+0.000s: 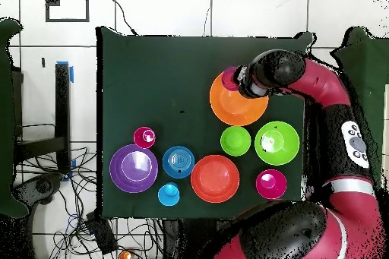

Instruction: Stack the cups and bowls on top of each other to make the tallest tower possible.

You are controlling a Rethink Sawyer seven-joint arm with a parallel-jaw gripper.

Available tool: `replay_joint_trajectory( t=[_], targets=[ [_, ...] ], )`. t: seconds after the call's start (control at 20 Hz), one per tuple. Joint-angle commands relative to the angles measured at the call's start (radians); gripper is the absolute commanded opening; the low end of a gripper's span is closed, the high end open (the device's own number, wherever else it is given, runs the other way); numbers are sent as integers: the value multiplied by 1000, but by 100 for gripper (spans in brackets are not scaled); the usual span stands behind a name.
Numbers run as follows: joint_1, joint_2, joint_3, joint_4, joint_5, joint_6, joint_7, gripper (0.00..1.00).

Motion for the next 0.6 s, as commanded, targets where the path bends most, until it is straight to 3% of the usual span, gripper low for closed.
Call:
replay_joint_trajectory(
  t=[0.05, 0.6],
  targets=[
    [4, -31, -11, 139, 2, -23, 19, 0],
    [-11, -6, -28, 114, -44, -41, -29, 0]
  ],
)
